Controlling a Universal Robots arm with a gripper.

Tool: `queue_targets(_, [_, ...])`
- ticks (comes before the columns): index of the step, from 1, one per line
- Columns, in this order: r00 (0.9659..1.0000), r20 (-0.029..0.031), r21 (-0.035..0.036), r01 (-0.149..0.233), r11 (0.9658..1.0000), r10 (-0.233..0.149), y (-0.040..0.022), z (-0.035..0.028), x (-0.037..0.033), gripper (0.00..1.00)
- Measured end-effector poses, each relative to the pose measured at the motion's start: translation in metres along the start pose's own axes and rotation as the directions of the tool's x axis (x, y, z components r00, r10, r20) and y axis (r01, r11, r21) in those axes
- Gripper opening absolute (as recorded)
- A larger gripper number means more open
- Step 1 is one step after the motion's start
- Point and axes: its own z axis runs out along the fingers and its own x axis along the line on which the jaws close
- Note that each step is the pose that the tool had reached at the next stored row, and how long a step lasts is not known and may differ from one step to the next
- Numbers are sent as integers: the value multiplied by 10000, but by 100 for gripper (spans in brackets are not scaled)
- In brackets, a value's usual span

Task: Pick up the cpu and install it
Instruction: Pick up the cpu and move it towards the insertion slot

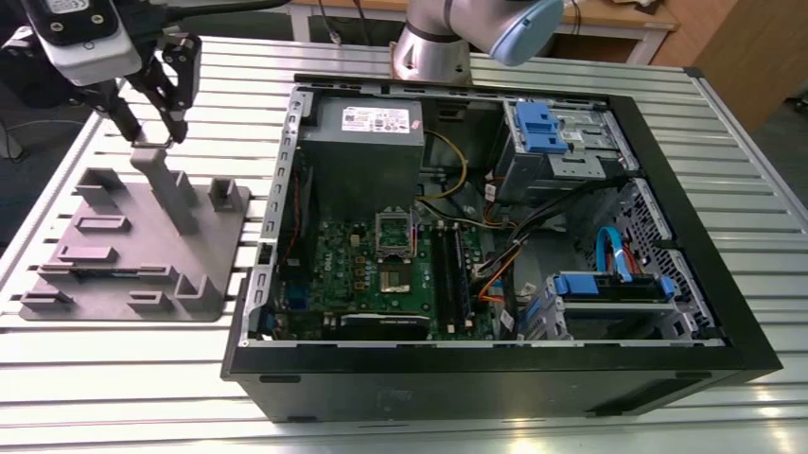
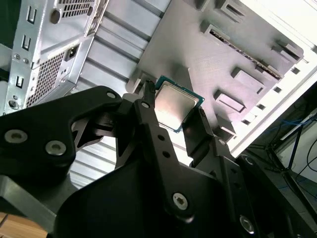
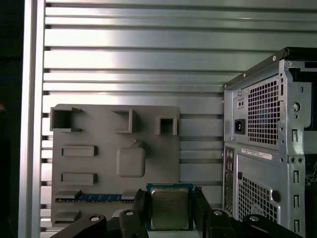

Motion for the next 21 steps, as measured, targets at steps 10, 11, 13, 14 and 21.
queue_targets(10, [10000,0,1,0,10000,0,2,7,-182,47])
queue_targets(11, [10000,0,0,0,10000,0,2,8,-201,47])
queue_targets(13, [10000,0,1,0,10000,0,2,10,-236,47])
queue_targets(14, [10000,-1,1,0,10000,0,2,10,-253,47])
queue_targets(21, [10000,0,1,0,10000,0,3,16,-380,47])
